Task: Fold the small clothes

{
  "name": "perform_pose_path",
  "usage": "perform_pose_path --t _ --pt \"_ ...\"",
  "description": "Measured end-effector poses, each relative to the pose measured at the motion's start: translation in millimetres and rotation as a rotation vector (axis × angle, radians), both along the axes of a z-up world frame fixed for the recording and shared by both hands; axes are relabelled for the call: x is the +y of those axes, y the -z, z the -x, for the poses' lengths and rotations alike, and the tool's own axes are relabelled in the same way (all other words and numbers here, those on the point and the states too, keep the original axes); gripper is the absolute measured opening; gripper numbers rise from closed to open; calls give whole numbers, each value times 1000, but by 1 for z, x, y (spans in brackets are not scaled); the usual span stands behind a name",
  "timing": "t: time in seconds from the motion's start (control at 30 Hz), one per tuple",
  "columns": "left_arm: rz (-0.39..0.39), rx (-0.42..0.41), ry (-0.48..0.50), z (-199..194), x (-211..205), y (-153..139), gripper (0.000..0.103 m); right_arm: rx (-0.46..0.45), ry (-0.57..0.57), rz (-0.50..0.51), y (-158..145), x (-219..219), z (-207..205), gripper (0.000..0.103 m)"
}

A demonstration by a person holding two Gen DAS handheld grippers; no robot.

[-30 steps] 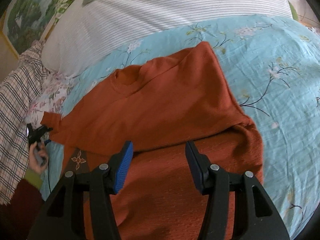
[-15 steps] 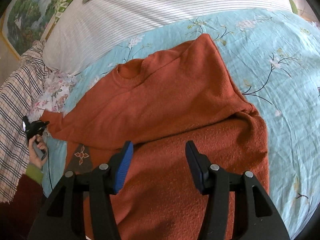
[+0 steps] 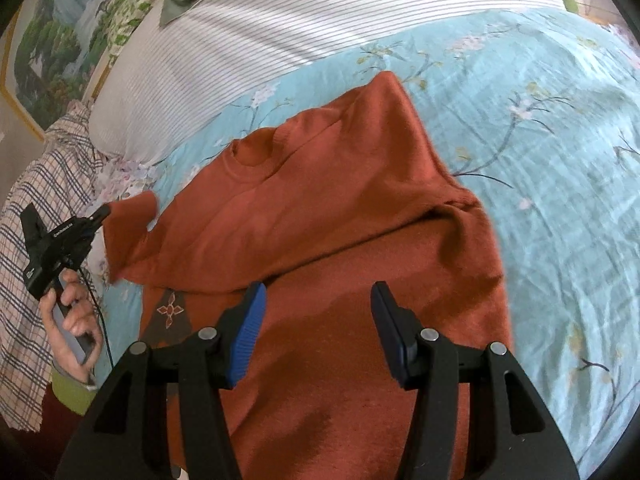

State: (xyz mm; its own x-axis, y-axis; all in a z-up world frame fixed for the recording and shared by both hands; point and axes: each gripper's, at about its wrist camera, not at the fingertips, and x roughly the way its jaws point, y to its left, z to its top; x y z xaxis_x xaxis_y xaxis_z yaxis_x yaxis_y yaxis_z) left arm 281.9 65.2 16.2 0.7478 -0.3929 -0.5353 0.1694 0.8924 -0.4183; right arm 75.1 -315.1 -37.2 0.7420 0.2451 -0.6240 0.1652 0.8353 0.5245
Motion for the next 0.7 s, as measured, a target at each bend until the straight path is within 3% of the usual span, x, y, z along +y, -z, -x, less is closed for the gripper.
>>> perform_pose_path --t 0.33,0.47,0.63,0.7 --pt "-33 80 295 9 -165 42 3 9 69 -34 8 -26 16 56" --pt "-106 117 365 11 -217 70 3 7 92 -38 9 -34 21 56" --pt "-188 204 405 6 -238 108 8 0 109 -47 6 -38 23 56" --pt "-182 225 417 9 -233 114 19 -7 103 -47 4 -37 22 56"
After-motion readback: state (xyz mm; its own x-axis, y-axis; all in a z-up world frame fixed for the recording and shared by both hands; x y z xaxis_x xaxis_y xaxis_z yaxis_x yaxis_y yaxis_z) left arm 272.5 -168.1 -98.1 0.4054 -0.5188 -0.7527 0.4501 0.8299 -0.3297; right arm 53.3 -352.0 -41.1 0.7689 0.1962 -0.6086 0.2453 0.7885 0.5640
